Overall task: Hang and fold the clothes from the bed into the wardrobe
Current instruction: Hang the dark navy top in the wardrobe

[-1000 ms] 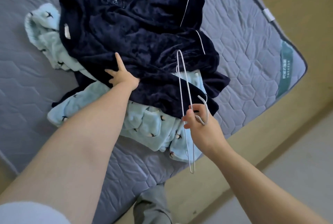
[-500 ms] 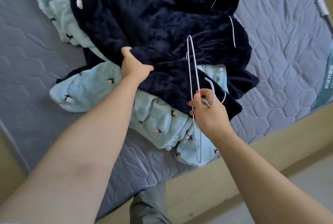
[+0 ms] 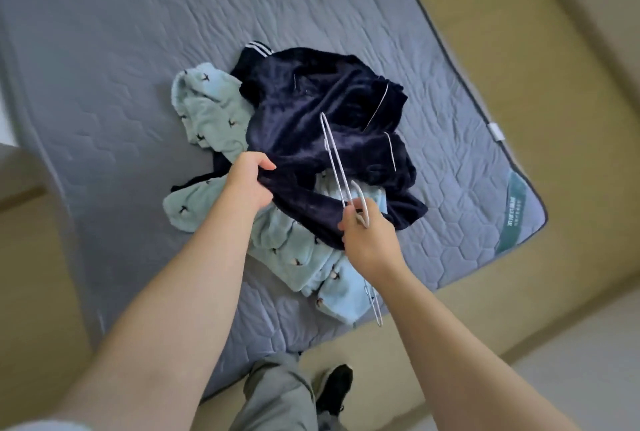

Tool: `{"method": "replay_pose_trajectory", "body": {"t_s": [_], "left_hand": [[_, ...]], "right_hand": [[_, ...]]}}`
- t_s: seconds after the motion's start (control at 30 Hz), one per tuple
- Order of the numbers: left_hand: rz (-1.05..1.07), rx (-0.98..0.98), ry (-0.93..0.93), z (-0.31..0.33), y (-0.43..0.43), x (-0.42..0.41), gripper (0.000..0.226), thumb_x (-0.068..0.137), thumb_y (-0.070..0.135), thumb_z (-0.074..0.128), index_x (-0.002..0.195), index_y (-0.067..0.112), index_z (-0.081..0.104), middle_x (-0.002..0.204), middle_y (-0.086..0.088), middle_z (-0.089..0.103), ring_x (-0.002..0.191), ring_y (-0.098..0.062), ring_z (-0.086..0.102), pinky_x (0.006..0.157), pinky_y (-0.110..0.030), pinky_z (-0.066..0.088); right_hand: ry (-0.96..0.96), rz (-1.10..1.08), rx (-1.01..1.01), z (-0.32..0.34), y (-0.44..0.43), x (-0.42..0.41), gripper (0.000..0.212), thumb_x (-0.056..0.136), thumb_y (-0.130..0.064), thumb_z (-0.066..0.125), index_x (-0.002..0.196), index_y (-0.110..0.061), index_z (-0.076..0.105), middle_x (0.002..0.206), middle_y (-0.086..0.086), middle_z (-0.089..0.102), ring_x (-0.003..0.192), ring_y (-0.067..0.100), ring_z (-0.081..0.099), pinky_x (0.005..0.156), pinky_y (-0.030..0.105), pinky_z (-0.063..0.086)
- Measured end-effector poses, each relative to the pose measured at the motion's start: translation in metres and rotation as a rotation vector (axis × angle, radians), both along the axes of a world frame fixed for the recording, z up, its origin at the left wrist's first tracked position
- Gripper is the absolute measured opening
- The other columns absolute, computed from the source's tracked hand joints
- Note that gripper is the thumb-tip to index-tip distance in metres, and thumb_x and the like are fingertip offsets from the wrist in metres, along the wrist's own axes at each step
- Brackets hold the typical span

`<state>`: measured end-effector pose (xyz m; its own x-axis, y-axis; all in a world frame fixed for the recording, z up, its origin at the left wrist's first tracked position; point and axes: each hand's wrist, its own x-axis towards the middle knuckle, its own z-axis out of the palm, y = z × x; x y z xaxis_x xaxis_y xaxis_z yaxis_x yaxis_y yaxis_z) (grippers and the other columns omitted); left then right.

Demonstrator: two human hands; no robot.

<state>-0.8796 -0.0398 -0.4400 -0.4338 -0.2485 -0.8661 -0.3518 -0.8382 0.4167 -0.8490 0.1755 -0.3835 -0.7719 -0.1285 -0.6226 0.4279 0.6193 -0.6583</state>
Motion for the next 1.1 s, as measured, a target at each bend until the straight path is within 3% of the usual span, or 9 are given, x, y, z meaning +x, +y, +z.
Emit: {"method": "replay_pose_trajectory", "body": {"t_s": [0.07,0.17,0.3,0.4,0.57,0.63,0.8,1.0,1.1], "left_hand": [[-0.071,0.085,0.027,0.031,0.008,0.016,0.039,0.08,0.019,0.059,0.117,0.008,0.067,0.133,-0.014,0.063,0.12,-0.04,0.061,0.106,-0.055,0.042],[-0.168,0.15,-0.003,0.063,0.019,0.038,0.054,0.092,0.059,0.054,0.118,0.016,0.074,0.121,-0.017,0.069,0.115,-0.038,0.064,0.103,-0.054,0.047],[-0.233,-0.034,-0.066,0.112,0.035,0.077,0.013,0.08,0.019,0.069,0.082,0.011,0.078,0.088,-0.013,0.075,0.075,-0.033,0.073,0.065,-0.04,0.058],[-0.24,-0.28,-0.027,0.149,0.041,0.112,0.033,0.063,-0.006,0.061,0.095,0.002,0.068,0.09,-0.019,0.069,0.075,-0.034,0.066,0.067,-0.04,0.054],[-0.101,-0.383,0.117,0.218,0.052,0.171,0.016,0.073,0.026,0.076,0.081,0.013,0.08,0.083,-0.011,0.076,0.07,-0.027,0.073,0.057,-0.031,0.057],[-0.029,-0.52,0.156,0.246,0.054,0.191,0.003,0.067,0.015,0.078,0.069,0.012,0.078,0.076,-0.011,0.074,0.068,-0.028,0.07,0.058,-0.029,0.054],[0.064,-0.799,0.21,0.316,0.052,0.245,0.033,0.057,-0.012,0.057,0.06,0.019,0.046,0.062,-0.005,0.042,0.061,-0.021,0.042,0.058,-0.029,0.035],[-0.226,-1.063,0.239,0.375,0.038,0.3,0.051,0.066,-0.022,0.041,0.086,0.02,0.063,0.071,-0.009,0.051,0.063,-0.022,0.046,0.06,-0.028,0.039],[-0.349,-1.136,0.293,0.405,0.041,0.326,0.047,0.052,-0.007,0.044,0.077,0.023,0.069,0.067,-0.003,0.058,0.065,-0.018,0.051,0.06,-0.026,0.041]], "right_hand": [[0.028,0.005,-0.014,0.031,-0.001,0.005,0.019,0.1,-0.039,0.036,0.105,-0.03,0.052,0.088,0.0,0.068,0.064,0.015,0.059,0.058,0.036,0.05],[0.083,0.04,-0.02,0.073,0.0,0.01,0.022,0.099,-0.041,0.035,0.108,-0.029,0.052,0.089,-0.003,0.067,0.075,0.019,0.066,0.07,0.041,0.055],[0.141,0.149,-0.029,0.114,0.008,0.024,0.025,0.1,-0.042,0.034,0.11,-0.026,0.051,0.093,-0.002,0.066,0.082,0.023,0.066,0.077,0.046,0.056],[0.208,0.234,-0.053,0.137,0.013,0.038,0.024,0.1,-0.04,0.034,0.102,-0.022,0.05,0.09,0.001,0.064,0.076,0.023,0.059,0.076,0.049,0.053],[0.312,0.368,-0.069,0.169,0.01,0.06,0.025,0.101,-0.038,0.035,0.093,-0.021,0.051,0.078,-0.003,0.06,0.066,0.015,0.055,0.056,0.032,0.039],[0.326,0.369,-0.136,0.178,0.009,0.075,0.023,0.099,-0.035,0.036,0.085,-0.023,0.049,0.077,-0.002,0.06,0.065,0.015,0.055,0.054,0.031,0.036],[0.354,0.334,-0.324,0.204,0.001,0.107,0.018,0.094,-0.031,0.045,0.076,-0.029,0.047,0.063,-0.013,0.054,0.055,0.003,0.049,0.05,0.022,0.035],[0.29,0.411,-0.483,0.233,-0.024,0.142,0.016,0.076,-0.013,0.06,0.085,-0.024,0.053,0.065,-0.01,0.061,0.053,0.012,0.052,0.049,0.024,0.042],[0.234,0.582,-0.571,0.245,-0.043,0.168,0.033,0.072,-0.006,0.062,0.093,-0.029,0.05,0.095,0.0,0.067,0.067,0.012,0.059,0.06,0.027,0.049]]}}
